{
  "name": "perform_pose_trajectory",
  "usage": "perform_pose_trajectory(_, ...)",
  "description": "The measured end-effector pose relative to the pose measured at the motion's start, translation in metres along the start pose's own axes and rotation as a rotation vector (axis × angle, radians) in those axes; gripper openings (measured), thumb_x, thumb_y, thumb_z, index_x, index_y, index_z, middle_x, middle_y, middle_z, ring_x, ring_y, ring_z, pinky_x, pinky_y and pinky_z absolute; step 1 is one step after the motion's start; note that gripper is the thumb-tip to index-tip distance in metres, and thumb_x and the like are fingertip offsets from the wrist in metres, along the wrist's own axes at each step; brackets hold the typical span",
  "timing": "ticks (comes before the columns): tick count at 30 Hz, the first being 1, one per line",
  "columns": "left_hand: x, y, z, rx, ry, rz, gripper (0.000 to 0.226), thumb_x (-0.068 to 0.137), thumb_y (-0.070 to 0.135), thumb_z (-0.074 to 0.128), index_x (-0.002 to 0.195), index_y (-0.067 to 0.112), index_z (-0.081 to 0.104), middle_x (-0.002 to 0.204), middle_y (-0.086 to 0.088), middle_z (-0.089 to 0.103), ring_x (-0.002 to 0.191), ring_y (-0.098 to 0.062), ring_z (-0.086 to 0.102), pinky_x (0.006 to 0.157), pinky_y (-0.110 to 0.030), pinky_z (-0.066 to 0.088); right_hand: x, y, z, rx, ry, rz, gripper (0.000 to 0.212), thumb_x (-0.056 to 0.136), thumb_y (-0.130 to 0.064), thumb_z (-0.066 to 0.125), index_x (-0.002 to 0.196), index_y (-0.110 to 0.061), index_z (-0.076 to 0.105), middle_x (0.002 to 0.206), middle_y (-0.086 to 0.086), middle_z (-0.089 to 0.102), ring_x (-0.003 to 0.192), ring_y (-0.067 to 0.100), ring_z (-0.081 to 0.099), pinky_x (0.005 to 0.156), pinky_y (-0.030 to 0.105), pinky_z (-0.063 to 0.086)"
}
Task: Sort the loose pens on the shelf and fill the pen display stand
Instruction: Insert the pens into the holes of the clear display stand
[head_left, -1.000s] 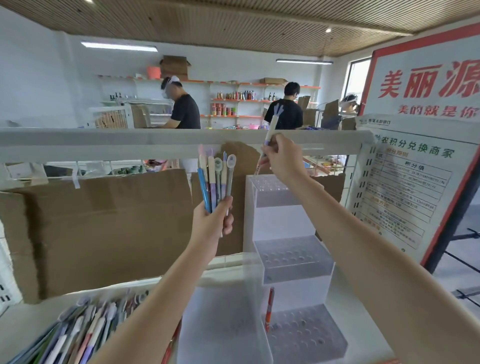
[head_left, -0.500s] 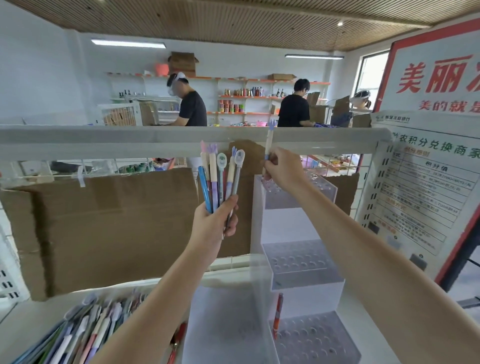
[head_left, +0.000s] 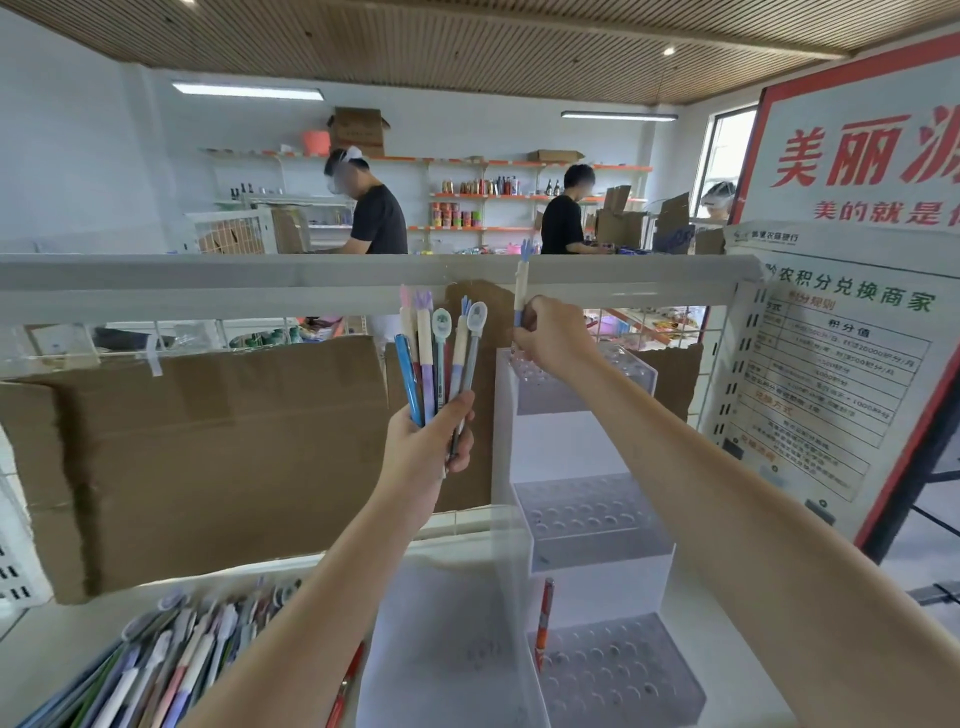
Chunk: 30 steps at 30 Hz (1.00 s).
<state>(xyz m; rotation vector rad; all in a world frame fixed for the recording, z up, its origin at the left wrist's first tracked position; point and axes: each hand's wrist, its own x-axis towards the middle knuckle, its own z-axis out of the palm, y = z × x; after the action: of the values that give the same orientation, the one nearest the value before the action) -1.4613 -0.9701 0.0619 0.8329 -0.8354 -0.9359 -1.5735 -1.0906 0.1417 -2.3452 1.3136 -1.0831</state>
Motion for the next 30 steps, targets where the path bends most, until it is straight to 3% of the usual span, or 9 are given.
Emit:
perform_pose_trajectory(4, 0.0, 0.003, -0.002, 0.006, -0.013, 0.007, 0.01, 0.086, 0.012, 0.063, 0.09, 0.006, 0.056, 0.065, -0.002, 0.055, 0.042, -0.01, 0.042, 0.035, -0.018, 0.031, -0.005, 0.005, -0.001, 0.063, 0.011, 0.03, 0.027, 0.089, -0.021, 0.062, 0.106, -0.001, 0.057, 0.093, 0.006, 0.06, 0.083, 0.02, 0.056, 0.065, 0.024, 0.041)
perform_pose_trajectory(8, 0.001, 0.004, -0.003, -0.013, -0.03, 0.001, 0.017, 0.082, 0.017, 0.066, 0.094, 0.008, 0.057, 0.065, -0.002, 0.057, 0.042, -0.01, 0.044, 0.036, -0.018, 0.035, -0.025, 0.005, -0.012, 0.174, 0.117, -0.007, 0.008, 0.092, -0.016, 0.057, 0.093, -0.01, 0.062, 0.086, 0.003, 0.065, 0.068, 0.009, 0.054, 0.058, 0.018, 0.039)
perform_pose_trajectory(12, 0.003, 0.001, 0.005, -0.031, -0.054, 0.027, 0.009, 0.085, 0.011, 0.065, 0.088, 0.007, 0.058, 0.063, -0.003, 0.057, 0.042, -0.011, 0.044, 0.036, -0.018, 0.032, -0.057, -0.007, -0.016, 0.412, -0.199, -0.051, 0.02, 0.087, -0.033, 0.062, 0.076, -0.017, 0.068, 0.06, -0.005, 0.06, 0.049, 0.002, 0.049, 0.057, 0.021, 0.041)
perform_pose_trajectory(16, 0.002, -0.003, 0.016, -0.006, -0.077, 0.042, 0.006, 0.085, 0.012, 0.064, 0.084, 0.007, 0.06, 0.064, -0.006, 0.057, 0.044, -0.014, 0.044, 0.037, -0.018, 0.031, -0.066, -0.011, -0.013, 0.463, -0.255, -0.041, 0.016, 0.087, -0.029, 0.064, 0.075, -0.02, 0.065, 0.052, -0.016, 0.058, 0.046, -0.004, 0.05, 0.053, 0.014, 0.039)
perform_pose_trajectory(20, 0.001, -0.003, 0.017, -0.002, -0.035, 0.045, 0.006, 0.086, 0.014, 0.065, 0.085, 0.009, 0.062, 0.064, -0.005, 0.06, 0.046, -0.015, 0.052, 0.039, -0.02, 0.038, -0.065, -0.012, -0.014, 0.523, -0.199, -0.003, 0.019, 0.091, -0.023, 0.06, 0.076, -0.012, 0.061, 0.057, -0.006, 0.061, 0.048, 0.003, 0.051, 0.052, 0.019, 0.04)
perform_pose_trajectory(23, -0.001, -0.007, 0.009, 0.047, 0.078, -0.001, 0.009, 0.087, 0.018, 0.064, 0.083, 0.012, 0.06, 0.058, 0.001, 0.064, 0.046, -0.012, 0.059, 0.04, -0.02, 0.046, -0.065, -0.009, -0.02, 0.598, -0.129, 0.01, 0.017, 0.094, -0.017, 0.055, 0.084, -0.003, 0.056, 0.066, 0.006, 0.065, 0.051, 0.012, 0.063, 0.051, 0.023, 0.051)
perform_pose_trajectory(30, -0.017, -0.028, -0.026, 0.075, 0.137, -0.08, 0.023, 0.087, 0.023, 0.064, 0.075, 0.011, 0.048, 0.055, 0.001, 0.043, 0.041, -0.008, 0.033, 0.037, -0.02, 0.028, -0.095, 0.024, 0.002, 0.209, -0.08, -0.031, 0.02, 0.093, -0.017, 0.056, 0.075, -0.008, 0.053, 0.062, 0.004, 0.065, 0.051, 0.006, 0.064, 0.054, 0.017, 0.054)
